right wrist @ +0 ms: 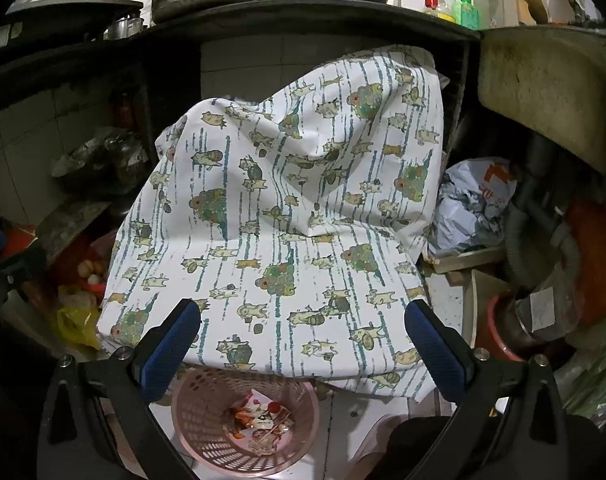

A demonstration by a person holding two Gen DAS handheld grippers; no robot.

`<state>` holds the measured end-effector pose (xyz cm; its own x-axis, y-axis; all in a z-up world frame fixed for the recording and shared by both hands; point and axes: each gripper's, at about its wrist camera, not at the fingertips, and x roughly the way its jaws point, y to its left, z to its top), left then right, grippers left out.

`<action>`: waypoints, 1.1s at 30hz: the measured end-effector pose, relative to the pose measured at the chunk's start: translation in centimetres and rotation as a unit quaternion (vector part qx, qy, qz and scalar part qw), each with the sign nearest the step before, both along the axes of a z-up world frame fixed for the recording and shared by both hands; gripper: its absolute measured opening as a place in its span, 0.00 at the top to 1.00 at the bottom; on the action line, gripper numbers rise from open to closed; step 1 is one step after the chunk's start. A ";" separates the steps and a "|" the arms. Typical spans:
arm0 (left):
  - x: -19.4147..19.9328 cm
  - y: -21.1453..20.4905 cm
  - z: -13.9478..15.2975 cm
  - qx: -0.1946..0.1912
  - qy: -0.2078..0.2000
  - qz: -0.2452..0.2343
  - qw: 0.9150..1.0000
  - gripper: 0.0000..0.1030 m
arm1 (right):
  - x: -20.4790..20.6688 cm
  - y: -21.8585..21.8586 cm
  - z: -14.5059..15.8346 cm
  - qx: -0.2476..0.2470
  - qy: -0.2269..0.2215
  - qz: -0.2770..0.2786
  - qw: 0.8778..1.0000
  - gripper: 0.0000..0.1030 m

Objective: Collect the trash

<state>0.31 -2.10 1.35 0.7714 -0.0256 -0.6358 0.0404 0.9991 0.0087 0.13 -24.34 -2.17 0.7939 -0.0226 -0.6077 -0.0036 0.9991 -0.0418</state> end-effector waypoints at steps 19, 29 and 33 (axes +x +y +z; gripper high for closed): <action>-0.3 0.4 0.6 -0.009 -0.002 0.003 1.000 0.01 | 1.0 -0.3 -1.3 0.019 0.034 -0.003 0.999 0.00; -0.1 0.7 0.6 -0.010 0.005 0.003 1.000 0.01 | 1.0 0.3 -1.4 0.004 0.030 0.003 1.000 0.00; 0.1 0.7 0.3 -0.002 0.008 0.004 1.000 0.01 | 1.0 0.7 -1.5 0.001 0.029 0.006 1.000 0.00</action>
